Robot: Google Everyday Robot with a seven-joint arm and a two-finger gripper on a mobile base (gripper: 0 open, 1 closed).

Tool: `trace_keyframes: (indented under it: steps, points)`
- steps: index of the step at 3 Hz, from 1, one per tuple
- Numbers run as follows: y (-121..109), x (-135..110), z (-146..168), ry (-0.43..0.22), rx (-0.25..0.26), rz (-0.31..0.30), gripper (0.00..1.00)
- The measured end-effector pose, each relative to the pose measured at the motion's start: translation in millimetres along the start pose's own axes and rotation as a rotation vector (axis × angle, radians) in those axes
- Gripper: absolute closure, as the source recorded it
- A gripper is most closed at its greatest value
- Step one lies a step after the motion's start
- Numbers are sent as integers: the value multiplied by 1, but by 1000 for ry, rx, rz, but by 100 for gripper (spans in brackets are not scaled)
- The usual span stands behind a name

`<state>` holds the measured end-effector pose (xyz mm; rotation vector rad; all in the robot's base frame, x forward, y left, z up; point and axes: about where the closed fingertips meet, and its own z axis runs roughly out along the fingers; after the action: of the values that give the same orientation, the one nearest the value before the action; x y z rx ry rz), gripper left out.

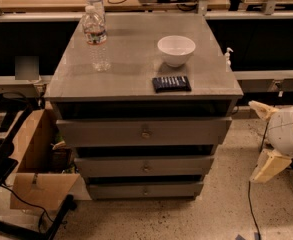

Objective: Open bottom drawer

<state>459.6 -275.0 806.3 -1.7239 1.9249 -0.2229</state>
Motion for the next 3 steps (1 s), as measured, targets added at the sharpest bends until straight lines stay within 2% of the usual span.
trace_keyframes:
  steps: [1, 2, 3]
  points:
    - [3, -1, 4, -3, -1, 5, 0]
    - [20, -4, 34, -20, -6, 35, 0]
    - [62, -13, 95, -80, -37, 89, 0]
